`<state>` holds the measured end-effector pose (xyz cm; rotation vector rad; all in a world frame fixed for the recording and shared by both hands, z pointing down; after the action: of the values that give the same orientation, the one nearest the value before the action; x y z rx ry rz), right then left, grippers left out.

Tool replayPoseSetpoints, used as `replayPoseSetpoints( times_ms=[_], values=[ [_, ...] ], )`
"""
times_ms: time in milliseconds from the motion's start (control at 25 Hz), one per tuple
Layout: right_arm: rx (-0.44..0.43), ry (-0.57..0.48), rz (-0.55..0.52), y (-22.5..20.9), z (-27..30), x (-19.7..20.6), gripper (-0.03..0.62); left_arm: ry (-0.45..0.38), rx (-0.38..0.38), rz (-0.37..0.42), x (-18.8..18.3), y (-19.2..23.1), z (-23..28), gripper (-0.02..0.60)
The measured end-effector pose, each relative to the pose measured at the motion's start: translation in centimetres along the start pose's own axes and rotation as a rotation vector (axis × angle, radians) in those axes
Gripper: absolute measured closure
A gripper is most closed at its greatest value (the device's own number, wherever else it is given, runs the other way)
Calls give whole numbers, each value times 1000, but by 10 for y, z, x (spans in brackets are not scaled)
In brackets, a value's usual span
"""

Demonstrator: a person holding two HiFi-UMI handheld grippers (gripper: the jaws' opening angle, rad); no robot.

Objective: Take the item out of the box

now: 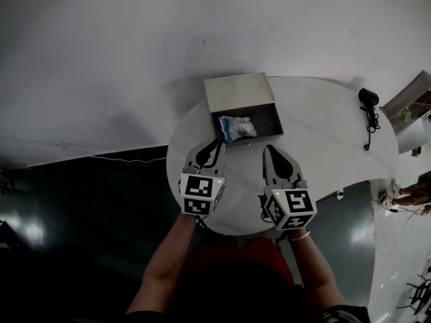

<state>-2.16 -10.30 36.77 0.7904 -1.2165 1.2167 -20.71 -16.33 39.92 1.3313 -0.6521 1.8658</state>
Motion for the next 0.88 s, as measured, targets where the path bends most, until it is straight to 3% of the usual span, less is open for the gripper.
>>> replayPoseSetpoints(
  times_ms=[320, 440, 880],
  values=[
    [90, 4, 10, -6, 7, 1, 580, 73, 78, 59, 0, 11, 31, 554],
    [107, 14, 24, -12, 4, 2, 580, 107, 98, 86, -3, 6, 44, 520],
    [61, 45, 28, -48, 13, 7, 580, 310, 97, 219, -2, -4, 91, 437]
  ],
)
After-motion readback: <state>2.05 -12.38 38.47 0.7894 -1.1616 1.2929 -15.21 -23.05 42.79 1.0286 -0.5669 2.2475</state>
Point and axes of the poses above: the fingertips, and each gripper's own axes: z forward along the fingers, y to its left, x out of its underside, the point moved 9 cm from there along -z, backward along the fingers, and after that the axes turned 2 degrees about y, right-handed, at the moved point
